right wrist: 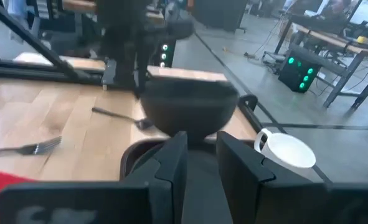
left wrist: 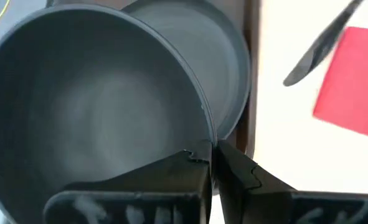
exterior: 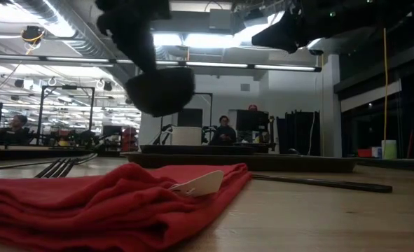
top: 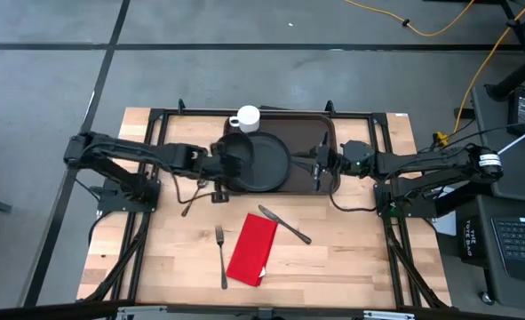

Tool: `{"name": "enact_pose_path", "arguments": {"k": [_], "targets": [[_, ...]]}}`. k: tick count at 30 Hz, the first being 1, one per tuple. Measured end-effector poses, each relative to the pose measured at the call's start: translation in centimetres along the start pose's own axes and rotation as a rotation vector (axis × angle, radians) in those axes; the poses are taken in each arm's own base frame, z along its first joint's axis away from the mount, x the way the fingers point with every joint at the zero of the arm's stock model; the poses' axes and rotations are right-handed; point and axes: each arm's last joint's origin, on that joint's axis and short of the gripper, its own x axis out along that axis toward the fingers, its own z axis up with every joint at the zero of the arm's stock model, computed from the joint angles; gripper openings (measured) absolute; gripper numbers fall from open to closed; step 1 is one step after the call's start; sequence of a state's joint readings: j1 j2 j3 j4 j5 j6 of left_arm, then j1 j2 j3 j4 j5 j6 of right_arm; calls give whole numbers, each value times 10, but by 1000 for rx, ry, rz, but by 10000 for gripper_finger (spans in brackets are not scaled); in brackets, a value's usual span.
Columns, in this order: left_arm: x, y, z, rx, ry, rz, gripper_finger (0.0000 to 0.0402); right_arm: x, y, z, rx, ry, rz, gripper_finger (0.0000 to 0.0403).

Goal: Set up tray
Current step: Put the black bowl on the black plate on the brown serving tray

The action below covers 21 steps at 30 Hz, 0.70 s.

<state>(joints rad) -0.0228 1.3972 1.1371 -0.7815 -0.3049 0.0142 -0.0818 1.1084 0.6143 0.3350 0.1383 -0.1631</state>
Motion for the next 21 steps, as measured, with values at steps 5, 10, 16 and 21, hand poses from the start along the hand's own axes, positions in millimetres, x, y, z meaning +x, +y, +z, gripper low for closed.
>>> {"name": "enact_pose_path", "arguments": {"k": [5,10,16,21], "targets": [[19,-3,28,139,30,-3,3,-8,-2,5,2,-18,-3,92],[32,2,50,200,65,-49,3,-9,-2,6,0,-16,-3,92],[37,21,70,170,125,-100,3,-9,-2,5,-1,-15,-2,92],[45,40,73,165,121,-123,3,-9,-2,5,-1,-13,-2,92]]}}
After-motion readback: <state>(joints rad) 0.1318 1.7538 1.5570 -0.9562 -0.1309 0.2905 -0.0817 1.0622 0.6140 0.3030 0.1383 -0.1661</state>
